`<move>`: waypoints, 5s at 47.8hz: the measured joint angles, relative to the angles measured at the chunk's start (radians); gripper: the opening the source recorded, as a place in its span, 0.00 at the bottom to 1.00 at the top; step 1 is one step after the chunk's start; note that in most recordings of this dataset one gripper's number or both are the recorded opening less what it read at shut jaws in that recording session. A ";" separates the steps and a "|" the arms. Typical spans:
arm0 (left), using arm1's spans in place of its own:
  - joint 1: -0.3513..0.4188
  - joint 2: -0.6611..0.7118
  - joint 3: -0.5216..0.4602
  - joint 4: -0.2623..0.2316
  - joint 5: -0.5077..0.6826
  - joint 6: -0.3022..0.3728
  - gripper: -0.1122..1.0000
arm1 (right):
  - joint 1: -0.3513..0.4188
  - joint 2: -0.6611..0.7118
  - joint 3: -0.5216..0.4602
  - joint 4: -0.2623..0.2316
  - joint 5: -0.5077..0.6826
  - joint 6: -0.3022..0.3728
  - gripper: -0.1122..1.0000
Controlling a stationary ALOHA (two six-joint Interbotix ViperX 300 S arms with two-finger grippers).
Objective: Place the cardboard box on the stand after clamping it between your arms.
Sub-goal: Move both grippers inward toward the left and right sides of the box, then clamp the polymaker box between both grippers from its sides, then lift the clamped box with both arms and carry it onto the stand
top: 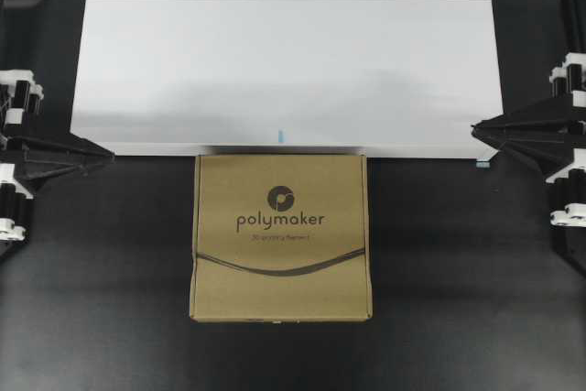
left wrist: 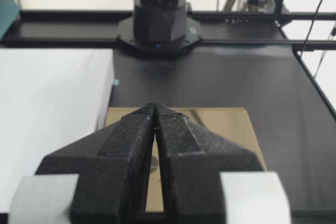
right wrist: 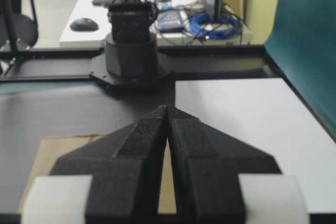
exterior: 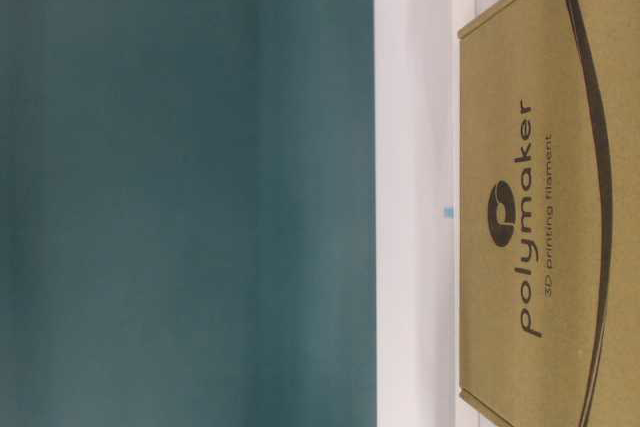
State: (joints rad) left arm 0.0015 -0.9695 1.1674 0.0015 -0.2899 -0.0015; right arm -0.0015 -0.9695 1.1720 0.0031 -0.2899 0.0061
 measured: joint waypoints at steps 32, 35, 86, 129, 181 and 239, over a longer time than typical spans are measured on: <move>0.000 0.179 -0.118 0.041 0.678 0.003 0.10 | 0.032 0.190 -0.097 0.035 0.620 0.083 0.10; 0.000 0.209 -0.124 0.041 0.704 0.003 0.10 | 0.052 0.232 -0.107 0.035 0.641 0.084 0.10; -0.081 0.749 -0.245 0.041 0.566 -0.195 0.84 | 0.172 0.810 -0.314 0.020 0.653 0.084 0.82; -0.092 0.919 -0.376 0.043 0.574 -0.173 0.83 | 0.176 1.035 -0.437 0.014 0.548 0.081 0.82; -0.015 0.696 -0.652 0.041 1.078 -0.152 0.78 | 0.121 0.802 -0.733 0.018 1.152 0.061 0.82; 0.482 0.942 -0.804 0.063 1.106 0.114 0.77 | -0.331 1.023 -0.848 0.017 1.097 -0.331 0.82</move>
State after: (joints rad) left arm 0.4832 -0.0276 0.3636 0.0644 0.8161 0.1120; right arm -0.3329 0.0537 0.3237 0.0199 0.8069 -0.3252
